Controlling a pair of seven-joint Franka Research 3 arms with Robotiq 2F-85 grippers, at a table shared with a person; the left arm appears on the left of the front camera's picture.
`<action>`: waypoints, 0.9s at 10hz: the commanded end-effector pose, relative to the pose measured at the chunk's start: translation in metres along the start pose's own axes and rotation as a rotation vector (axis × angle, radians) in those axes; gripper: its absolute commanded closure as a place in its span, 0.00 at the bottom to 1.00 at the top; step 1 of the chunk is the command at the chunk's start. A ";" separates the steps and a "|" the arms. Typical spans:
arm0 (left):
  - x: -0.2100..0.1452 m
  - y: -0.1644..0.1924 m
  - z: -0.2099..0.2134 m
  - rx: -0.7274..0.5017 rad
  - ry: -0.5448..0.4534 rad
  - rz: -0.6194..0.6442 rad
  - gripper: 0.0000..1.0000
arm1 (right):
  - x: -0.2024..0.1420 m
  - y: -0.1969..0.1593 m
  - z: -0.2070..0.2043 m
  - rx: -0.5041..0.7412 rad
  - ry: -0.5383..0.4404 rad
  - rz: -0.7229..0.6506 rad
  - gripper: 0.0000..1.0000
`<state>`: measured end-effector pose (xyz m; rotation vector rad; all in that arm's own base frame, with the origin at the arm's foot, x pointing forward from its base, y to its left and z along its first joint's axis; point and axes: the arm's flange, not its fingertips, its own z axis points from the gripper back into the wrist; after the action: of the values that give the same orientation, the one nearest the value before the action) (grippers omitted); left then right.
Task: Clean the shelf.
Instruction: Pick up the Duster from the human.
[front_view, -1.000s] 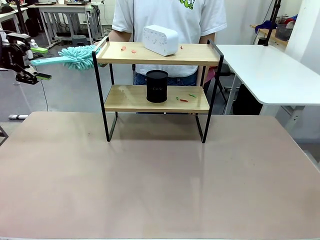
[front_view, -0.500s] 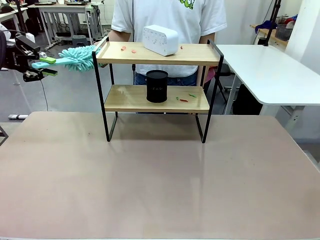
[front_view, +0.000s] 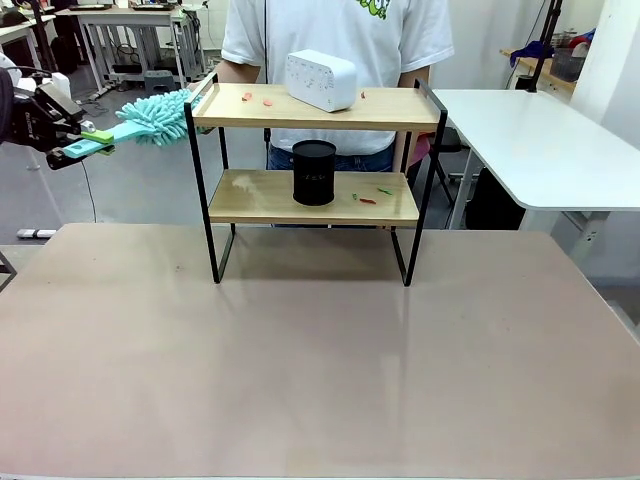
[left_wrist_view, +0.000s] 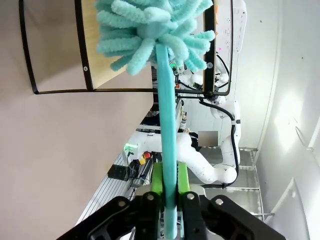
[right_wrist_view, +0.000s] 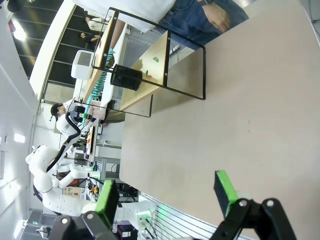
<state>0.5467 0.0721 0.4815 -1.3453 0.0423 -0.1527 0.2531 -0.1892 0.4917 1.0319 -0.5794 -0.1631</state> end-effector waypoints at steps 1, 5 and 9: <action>-0.010 -0.004 -0.007 0.014 0.001 -0.035 1.00 | 0.003 0.001 -0.001 0.020 -0.016 0.025 0.00; -0.133 -0.029 0.070 0.241 -0.052 -0.093 1.00 | 0.003 0.001 -0.001 0.020 -0.016 0.025 0.00; -0.300 -0.007 0.111 0.456 0.187 -0.219 1.00 | 0.003 0.001 -0.001 0.020 -0.016 0.025 0.00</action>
<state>0.2757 0.2234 0.5039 -0.9212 0.0217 -0.3268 0.2537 -0.1894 0.4913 1.0300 -0.5774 -0.1649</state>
